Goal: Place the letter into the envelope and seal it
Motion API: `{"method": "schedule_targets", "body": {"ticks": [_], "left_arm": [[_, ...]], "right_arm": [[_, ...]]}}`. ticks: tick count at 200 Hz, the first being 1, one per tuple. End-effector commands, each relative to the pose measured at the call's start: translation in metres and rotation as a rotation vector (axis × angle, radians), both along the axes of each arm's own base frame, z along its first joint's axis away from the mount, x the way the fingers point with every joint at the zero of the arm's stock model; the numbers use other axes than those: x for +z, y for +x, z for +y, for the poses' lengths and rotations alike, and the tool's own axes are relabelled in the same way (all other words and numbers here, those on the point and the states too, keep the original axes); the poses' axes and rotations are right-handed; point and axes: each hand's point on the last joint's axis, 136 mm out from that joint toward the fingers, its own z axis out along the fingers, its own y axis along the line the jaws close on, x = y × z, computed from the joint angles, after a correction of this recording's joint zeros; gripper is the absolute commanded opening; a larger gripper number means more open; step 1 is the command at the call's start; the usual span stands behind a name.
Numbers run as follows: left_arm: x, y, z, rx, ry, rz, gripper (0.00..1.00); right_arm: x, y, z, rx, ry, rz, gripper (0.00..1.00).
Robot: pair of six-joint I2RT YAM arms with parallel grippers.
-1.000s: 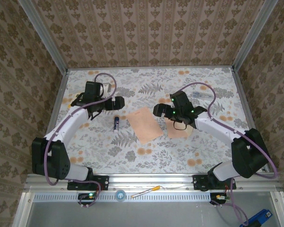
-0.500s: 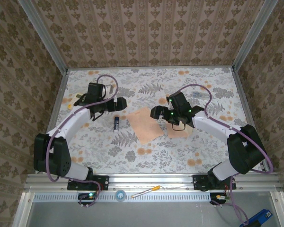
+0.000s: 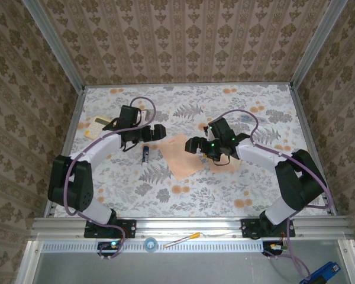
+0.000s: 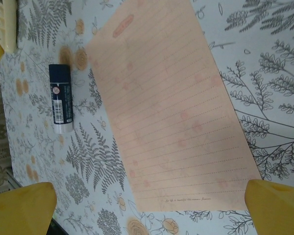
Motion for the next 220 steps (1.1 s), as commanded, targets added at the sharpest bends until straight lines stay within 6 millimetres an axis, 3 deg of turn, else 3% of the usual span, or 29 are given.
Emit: {"method": "schedule_targets", "body": {"ticks": [1,108,220], "left_arm": [[-0.001,0.005,-0.01,0.008,-0.047,0.013,1.0],[-0.034,0.017,-0.018,0.011,-0.042,0.079,1.0],[-0.044,0.018,-0.02,-0.013,-0.01,0.094,1.0]], "right_arm": [[-0.009,-0.007,0.008,0.018,0.039,0.043,1.0],[-0.029,-0.027,0.005,0.012,0.05,0.119,1.0],[-0.042,-0.033,0.005,0.01,0.043,0.14,1.0]]}}
